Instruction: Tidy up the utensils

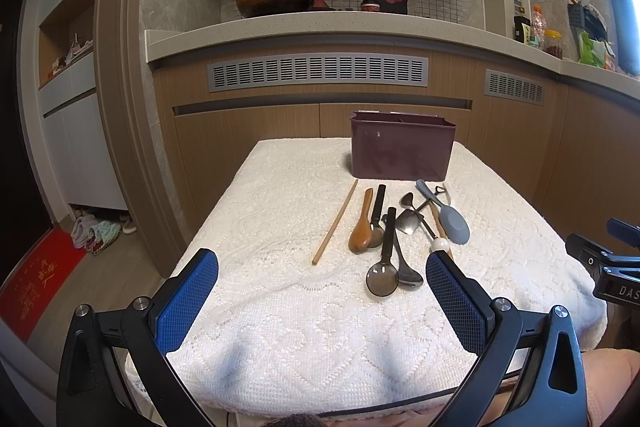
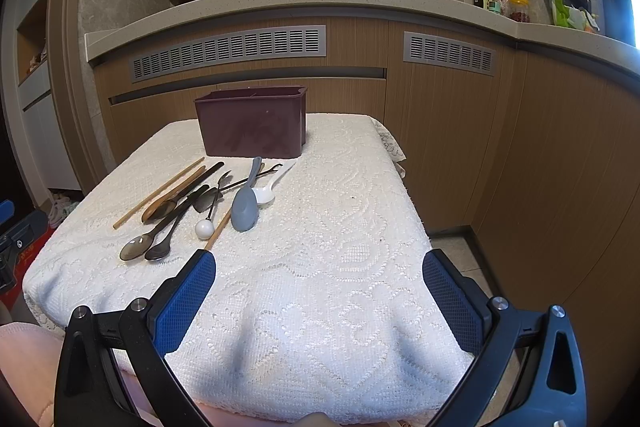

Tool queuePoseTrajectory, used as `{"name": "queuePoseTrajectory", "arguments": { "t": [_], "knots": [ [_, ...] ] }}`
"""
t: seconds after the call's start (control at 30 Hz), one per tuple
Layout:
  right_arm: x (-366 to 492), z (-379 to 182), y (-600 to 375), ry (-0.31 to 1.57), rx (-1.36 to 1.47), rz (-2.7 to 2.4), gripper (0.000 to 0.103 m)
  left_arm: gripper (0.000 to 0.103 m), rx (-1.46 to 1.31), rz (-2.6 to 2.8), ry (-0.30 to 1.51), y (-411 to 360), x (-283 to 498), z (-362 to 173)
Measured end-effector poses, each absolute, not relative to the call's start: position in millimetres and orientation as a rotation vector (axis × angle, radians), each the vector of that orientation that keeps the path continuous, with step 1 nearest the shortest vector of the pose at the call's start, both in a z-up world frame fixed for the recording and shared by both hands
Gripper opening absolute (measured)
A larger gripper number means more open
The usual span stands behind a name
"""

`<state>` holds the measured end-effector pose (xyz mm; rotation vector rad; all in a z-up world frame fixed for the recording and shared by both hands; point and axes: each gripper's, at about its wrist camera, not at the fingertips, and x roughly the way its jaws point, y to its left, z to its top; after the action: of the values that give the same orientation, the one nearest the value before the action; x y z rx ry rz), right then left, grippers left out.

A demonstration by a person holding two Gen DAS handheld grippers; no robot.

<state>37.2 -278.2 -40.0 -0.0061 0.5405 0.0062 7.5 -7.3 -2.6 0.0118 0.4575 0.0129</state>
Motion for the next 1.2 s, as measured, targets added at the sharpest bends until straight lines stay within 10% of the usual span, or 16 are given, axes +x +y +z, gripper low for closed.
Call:
{"name": "queuePoseTrajectory", "arguments": {
  "t": [1.2],
  "knots": [
    [65,-30,-284,0.559,-0.029,0.015,0.103,0.103,0.091,-0.095,0.495,-23,42,8]
  ]
}}
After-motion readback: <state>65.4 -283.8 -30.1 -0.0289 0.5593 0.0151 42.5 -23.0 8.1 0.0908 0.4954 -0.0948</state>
